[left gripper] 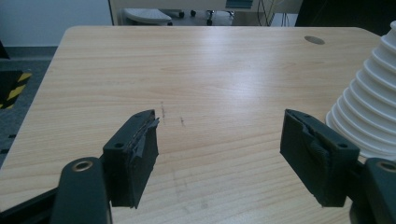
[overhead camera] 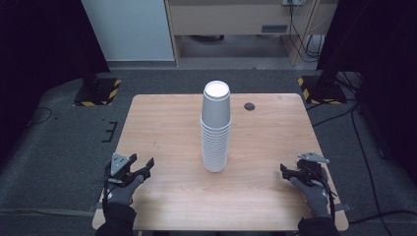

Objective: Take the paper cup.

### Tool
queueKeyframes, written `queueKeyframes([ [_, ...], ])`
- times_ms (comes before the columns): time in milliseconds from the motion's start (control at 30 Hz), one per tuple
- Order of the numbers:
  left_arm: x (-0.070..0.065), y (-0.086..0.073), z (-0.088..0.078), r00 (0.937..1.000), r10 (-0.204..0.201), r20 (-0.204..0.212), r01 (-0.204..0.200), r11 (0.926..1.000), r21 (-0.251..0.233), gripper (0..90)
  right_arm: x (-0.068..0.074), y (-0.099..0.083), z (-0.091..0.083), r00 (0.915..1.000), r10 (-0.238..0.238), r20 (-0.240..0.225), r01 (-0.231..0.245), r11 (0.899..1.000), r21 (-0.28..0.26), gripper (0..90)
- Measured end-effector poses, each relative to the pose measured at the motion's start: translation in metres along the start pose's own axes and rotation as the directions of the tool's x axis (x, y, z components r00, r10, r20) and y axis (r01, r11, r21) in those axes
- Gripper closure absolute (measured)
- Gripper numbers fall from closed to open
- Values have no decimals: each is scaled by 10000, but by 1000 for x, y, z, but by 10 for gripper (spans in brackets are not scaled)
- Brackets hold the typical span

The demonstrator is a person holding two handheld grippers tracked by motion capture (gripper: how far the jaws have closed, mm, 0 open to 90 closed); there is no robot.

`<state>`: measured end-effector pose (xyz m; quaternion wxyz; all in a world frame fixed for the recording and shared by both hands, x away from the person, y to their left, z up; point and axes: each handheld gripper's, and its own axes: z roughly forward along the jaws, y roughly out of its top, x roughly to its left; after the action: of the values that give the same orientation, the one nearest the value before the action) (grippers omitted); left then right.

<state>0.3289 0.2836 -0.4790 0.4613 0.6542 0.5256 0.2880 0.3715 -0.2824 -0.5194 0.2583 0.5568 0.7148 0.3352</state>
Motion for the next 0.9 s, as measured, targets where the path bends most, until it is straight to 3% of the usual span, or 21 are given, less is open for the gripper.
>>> queueKeyframes([
  [200,0,-3,2,9999,-150,33,150,9999,74,255,4,5,-9,9992,99,-374,-120,9984,-558,123],
  [533,1,-6,1,10000,-72,-36,71,9999,-103,244,14,14,-22,9974,101,-713,-179,9937,-1103,63],
  [633,0,-5,1,9998,-207,33,208,9996,-186,246,18,16,-24,9953,56,-969,-169,9931,-1157,51],
  [900,-4,-6,3,10000,-11,20,11,10000,7,245,28,24,-35,9915,-30,-1298,-192,9853,-1696,63],
])
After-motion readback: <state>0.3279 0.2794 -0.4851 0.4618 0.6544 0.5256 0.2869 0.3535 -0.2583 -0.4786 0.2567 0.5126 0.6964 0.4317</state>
